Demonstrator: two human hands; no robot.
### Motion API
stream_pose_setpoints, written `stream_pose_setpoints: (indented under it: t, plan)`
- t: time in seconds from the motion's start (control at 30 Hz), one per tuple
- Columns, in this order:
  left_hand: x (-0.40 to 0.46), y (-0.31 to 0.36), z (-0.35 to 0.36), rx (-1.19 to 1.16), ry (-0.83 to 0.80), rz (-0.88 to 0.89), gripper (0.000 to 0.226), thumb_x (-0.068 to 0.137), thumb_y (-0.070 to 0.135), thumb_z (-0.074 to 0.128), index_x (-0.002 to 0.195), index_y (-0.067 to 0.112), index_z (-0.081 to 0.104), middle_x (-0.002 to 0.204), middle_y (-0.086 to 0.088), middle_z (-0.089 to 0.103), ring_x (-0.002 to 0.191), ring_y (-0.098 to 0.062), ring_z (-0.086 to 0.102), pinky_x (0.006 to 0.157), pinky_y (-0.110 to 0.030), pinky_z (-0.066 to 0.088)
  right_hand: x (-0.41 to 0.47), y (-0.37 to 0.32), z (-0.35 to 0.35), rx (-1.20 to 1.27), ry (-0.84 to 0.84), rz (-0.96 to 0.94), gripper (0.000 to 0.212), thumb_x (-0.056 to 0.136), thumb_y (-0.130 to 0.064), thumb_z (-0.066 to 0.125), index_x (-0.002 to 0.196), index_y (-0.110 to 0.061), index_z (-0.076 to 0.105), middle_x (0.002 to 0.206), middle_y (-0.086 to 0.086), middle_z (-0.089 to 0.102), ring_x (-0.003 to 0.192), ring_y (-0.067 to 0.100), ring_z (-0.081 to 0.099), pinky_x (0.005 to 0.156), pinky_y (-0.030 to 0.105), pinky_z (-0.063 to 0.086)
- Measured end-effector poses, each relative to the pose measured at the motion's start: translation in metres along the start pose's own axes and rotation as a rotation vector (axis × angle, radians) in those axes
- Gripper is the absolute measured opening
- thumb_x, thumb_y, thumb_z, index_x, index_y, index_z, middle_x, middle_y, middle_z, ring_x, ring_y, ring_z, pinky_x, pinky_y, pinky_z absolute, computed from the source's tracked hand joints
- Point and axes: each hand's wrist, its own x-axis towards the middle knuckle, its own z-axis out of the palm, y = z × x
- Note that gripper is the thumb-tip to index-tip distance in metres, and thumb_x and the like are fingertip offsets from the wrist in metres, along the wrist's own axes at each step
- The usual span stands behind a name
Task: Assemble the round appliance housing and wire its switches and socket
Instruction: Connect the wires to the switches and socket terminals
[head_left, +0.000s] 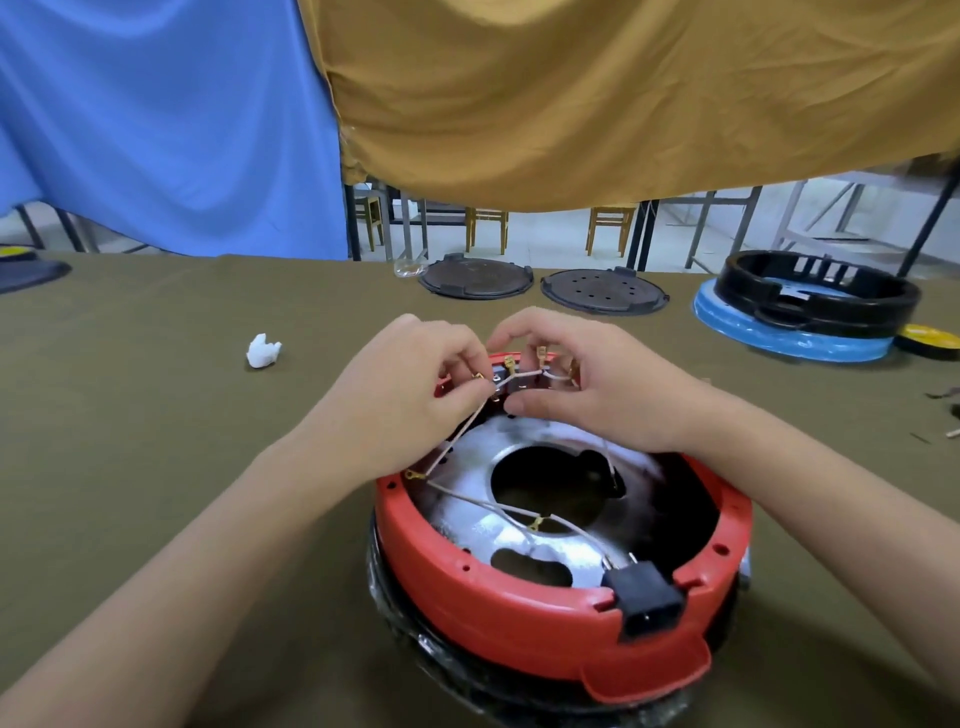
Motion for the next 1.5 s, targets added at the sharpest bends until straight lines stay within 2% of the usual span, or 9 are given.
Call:
stream_pose_setpoints:
  t: [0.1, 0.27, 0.4, 0.57, 0.73, 0.93, 1.1, 1.3, 1.5]
  plan:
    - [0.002, -0.004, 0.001, -0.182, -0.063, -0.113, 0.005, 0.087, 0.029, 0.071, 0.083, 0.031, 0.071, 0.097, 0.009, 0.053, 0.098, -0.009, 0.051, 0.085, -0.021, 0.038, 0.001, 0.002, 0.0, -0.125, 0.037, -0.037, 0.02, 0.089, -0.03, 0.071, 0.108, -0.035, 0.068, 0.099, -0.006, 0.054, 0.083, -0.001, 0.052, 0.073, 0.008, 0.037]
    - [0.002, -0.007, 0.004, -0.303, -0.081, -0.214, 0.011, 0.089, 0.026, 0.069, 0.079, 0.027, 0.074, 0.107, 0.012, 0.055, 0.102, 0.008, 0.051, 0.082, 0.0, 0.034, 0.0, -0.002, 0.003, -0.213, 0.011, -0.108, 0.022, 0.093, -0.028, 0.066, 0.115, -0.033, 0.064, 0.105, -0.006, 0.053, 0.09, 0.011, 0.056, 0.084, 0.028, 0.045]
    - [0.001, -0.01, 0.007, -0.405, -0.123, -0.263, 0.012, 0.091, 0.026, 0.068, 0.084, 0.021, 0.076, 0.114, 0.011, 0.056, 0.108, 0.004, 0.053, 0.091, -0.016, 0.04, -0.001, -0.006, 0.003, -0.304, -0.018, -0.094, 0.016, 0.096, -0.027, 0.062, 0.111, -0.03, 0.064, 0.104, -0.007, 0.049, 0.08, 0.017, 0.055, 0.079, 0.039, 0.049]
    - [-0.002, -0.007, 0.007, -0.422, -0.089, -0.266, 0.009, 0.09, 0.02, 0.069, 0.085, 0.026, 0.074, 0.107, 0.011, 0.062, 0.097, 0.004, 0.059, 0.084, -0.012, 0.044, -0.003, -0.012, 0.003, -0.388, -0.066, -0.093, 0.019, 0.1, -0.03, 0.054, 0.113, -0.028, 0.066, 0.107, -0.002, 0.051, 0.078, 0.027, 0.058, 0.076, 0.045, 0.048]
    - [-0.002, -0.005, 0.006, -0.476, -0.074, -0.316, 0.011, 0.091, 0.014, 0.066, 0.1, 0.018, 0.07, 0.098, -0.001, 0.072, 0.092, -0.013, 0.067, 0.086, -0.031, 0.051, -0.002, -0.016, 0.002, -0.474, -0.069, -0.096, 0.019, 0.101, -0.031, 0.05, 0.111, -0.026, 0.066, 0.11, -0.002, 0.051, 0.075, 0.028, 0.057, 0.07, 0.044, 0.048]
    - [-0.001, -0.007, 0.006, -0.513, -0.095, -0.418, 0.031, 0.088, 0.001, 0.059, 0.115, 0.017, 0.061, 0.108, 0.001, 0.066, 0.093, -0.011, 0.063, 0.078, -0.02, 0.05, 0.012, -0.02, -0.009, -0.581, -0.145, -0.137, 0.017, 0.096, -0.034, 0.06, 0.103, -0.02, 0.068, 0.117, -0.006, 0.052, 0.104, 0.012, 0.045, 0.083, 0.04, 0.046]
    - [0.003, -0.011, 0.001, -0.561, -0.113, -0.38, 0.034, 0.087, -0.007, 0.061, 0.113, 0.014, 0.067, 0.106, -0.002, 0.072, 0.093, -0.014, 0.07, 0.076, -0.018, 0.055, 0.013, -0.02, -0.005, -0.644, -0.132, -0.191, 0.02, 0.101, -0.033, 0.052, 0.115, -0.021, 0.061, 0.114, -0.007, 0.058, 0.108, 0.013, 0.046, 0.084, 0.04, 0.048]
    - [0.004, -0.014, 0.003, -0.633, -0.075, -0.393, 0.027, 0.084, -0.008, 0.066, 0.099, 0.013, 0.073, 0.101, -0.003, 0.075, 0.097, -0.017, 0.071, 0.095, -0.034, 0.053, 0.008, -0.017, -0.011, -0.705, -0.113, -0.195, 0.028, 0.103, -0.038, 0.044, 0.124, -0.025, 0.058, 0.112, -0.007, 0.06, 0.108, 0.018, 0.057, 0.082, 0.039, 0.049]
    - [0.002, -0.016, 0.007, -0.628, 0.015, -0.443, 0.02, 0.079, -0.004, 0.073, 0.088, 0.014, 0.074, 0.087, -0.004, 0.075, 0.074, -0.01, 0.069, 0.073, -0.021, 0.055, 0.003, -0.02, -0.002, -0.664, -0.139, -0.17, 0.026, 0.102, -0.035, 0.047, 0.122, -0.023, 0.059, 0.103, -0.005, 0.062, 0.096, 0.02, 0.061, 0.079, 0.038, 0.047]
